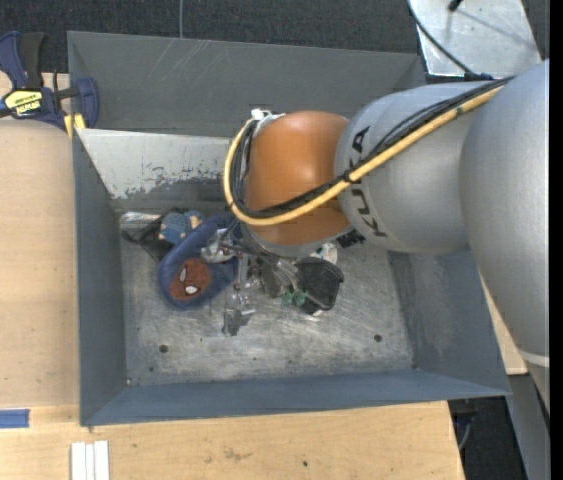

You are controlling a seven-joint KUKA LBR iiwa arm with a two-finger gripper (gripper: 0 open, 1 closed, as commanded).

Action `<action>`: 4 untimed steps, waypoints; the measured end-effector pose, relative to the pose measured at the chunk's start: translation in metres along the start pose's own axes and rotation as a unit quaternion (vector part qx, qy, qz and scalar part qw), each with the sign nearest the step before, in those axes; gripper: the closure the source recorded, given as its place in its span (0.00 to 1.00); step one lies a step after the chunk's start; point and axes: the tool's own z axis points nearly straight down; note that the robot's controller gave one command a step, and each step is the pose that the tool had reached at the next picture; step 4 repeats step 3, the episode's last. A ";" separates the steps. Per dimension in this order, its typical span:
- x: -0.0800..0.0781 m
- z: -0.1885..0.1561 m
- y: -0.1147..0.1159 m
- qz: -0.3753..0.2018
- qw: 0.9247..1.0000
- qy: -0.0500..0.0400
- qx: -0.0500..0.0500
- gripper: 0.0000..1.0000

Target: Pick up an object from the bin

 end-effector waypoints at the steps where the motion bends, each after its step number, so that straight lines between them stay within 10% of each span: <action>1: -0.022 0.043 0.003 0.049 0.999 -0.001 -0.005 0.00; 2: -0.029 0.039 0.001 0.053 0.998 -0.017 -0.005 1.00; 3: 0.001 -0.109 0.040 -0.043 0.999 -0.005 -0.001 1.00; 4: 0.001 -0.109 0.040 -0.043 0.999 -0.005 -0.001 1.00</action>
Offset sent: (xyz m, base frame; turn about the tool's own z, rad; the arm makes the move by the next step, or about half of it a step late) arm 0.0191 -0.0006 -0.0531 0.1088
